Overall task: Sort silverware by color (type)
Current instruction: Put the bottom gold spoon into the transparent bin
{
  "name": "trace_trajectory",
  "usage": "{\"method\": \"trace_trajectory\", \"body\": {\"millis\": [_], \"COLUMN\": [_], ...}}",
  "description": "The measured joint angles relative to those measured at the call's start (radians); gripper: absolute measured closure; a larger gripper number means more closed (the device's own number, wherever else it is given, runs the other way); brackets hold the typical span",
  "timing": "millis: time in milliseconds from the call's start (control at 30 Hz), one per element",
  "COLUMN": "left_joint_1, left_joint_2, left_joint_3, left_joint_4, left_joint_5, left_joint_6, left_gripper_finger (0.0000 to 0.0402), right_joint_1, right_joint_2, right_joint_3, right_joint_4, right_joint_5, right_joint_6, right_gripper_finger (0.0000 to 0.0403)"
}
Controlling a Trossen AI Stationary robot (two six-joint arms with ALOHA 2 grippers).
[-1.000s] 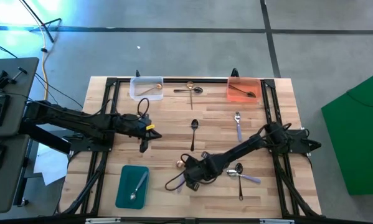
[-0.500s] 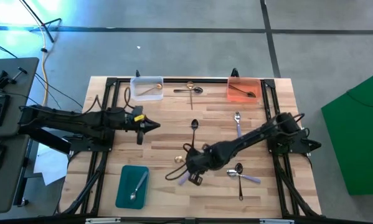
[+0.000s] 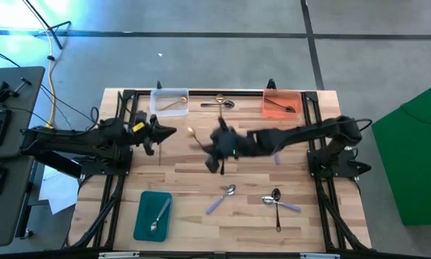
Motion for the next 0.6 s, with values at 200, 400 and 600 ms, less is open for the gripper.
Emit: {"method": "trace_trajectory", "body": {"millis": [200, 400, 600], "left_joint_1": [0.055, 0.089, 0.118], "left_joint_2": [0.002, 0.009, 0.109], "left_joint_3": [0.000, 0.000, 0.094], "left_joint_4": [0.010, 0.167, 0.195], "left_joint_5": [0.026, 0.029, 0.042], "left_joint_6": [-0.060, -0.071, -0.068], "left_gripper_finger": [0.0366, 0.0304, 0.0259], "right_joint_1": [-0.124, -0.202, -0.246], "right_joint_2": [0.002, 0.003, 0.004], "right_joint_3": [0.000, 0.000, 0.000], "right_joint_4": [0.334, 0.507, 0.513], "right_joint_5": [-0.177, -0.336, -0.430], "right_joint_6": [-0.126, -0.176, -0.190], "right_gripper_finger": [0.0402, 0.0402, 0.0402]}}
